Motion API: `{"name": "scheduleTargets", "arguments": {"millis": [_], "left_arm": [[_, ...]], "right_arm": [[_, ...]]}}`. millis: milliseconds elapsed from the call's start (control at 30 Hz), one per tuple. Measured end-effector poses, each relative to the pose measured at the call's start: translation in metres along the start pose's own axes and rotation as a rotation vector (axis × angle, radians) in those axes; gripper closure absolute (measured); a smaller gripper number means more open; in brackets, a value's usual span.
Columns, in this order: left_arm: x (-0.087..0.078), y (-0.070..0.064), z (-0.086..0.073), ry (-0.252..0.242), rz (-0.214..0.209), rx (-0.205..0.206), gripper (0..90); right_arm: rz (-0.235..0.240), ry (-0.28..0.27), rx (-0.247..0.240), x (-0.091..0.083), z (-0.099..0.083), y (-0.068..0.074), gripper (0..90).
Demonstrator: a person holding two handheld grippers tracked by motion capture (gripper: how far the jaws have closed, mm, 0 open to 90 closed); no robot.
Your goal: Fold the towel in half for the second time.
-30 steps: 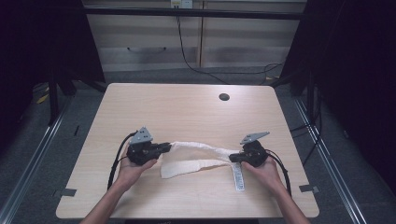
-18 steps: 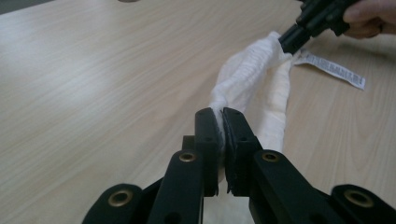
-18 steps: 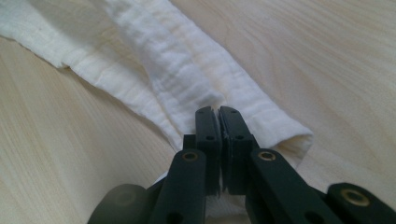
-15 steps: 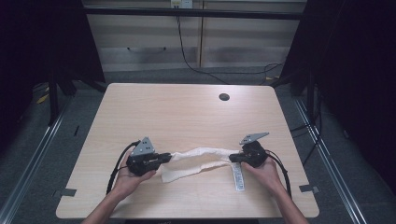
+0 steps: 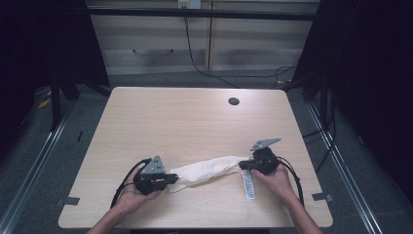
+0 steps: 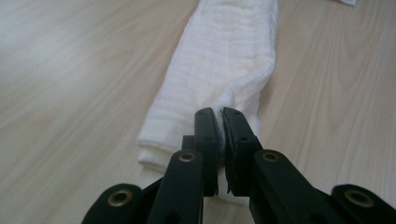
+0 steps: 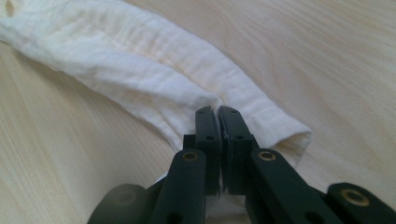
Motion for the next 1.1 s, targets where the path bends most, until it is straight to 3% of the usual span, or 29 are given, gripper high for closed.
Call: {"name": "scheduleTargets", "arguments": {"millis": [167,333,400,600,667,733,800,867,1100], "left_arm": [[0.002,0.003,-0.007,0.02,0.016,-0.002,85.6],[0.002,0.013,-0.009,0.01,0.039,-0.039,85.7],[0.002,0.018,-0.008,0.014,0.047,-0.039,85.8],[0.007,0.031,-0.004,0.012,0.11,-0.034,85.9],[0.008,0.035,-0.004,0.012,0.102,-0.047,85.9],[0.007,0.033,-0.004,0.005,0.106,-0.047,85.9],[0.006,0.031,-0.004,-0.008,0.101,-0.042,85.2],[0.002,0.029,-0.003,-0.007,0.083,-0.04,82.4],[-0.011,0.023,0.0,-0.074,0.048,-0.074,69.0]], "right_arm": [[0.002,0.003,-0.004,0.0,0.0,0.001,87.5],[-0.021,0.044,-0.066,0.0,0.005,0.0,87.5],[-0.027,0.061,-0.069,-0.001,0.006,0.0,87.6],[-0.069,0.017,-0.048,-0.005,0.007,-0.005,87.8],[-0.101,0.006,-0.055,-0.005,0.008,-0.005,87.8],[-0.104,0.001,-0.051,-0.004,0.008,-0.004,87.7],[-0.094,-0.041,-0.06,-0.005,0.008,-0.002,86.8],[-0.083,-0.056,-0.057,-0.009,0.006,0.0,84.3],[-0.06,-0.096,-0.048,-0.025,-0.003,0.01,74.9]]}}
Point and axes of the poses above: each handheld gripper's, and its own axes: x roughly forward along the jaws, z roughly out of its top, y roughly to its left, the point moved 4 cm from there along x, roughly forward along the jaws
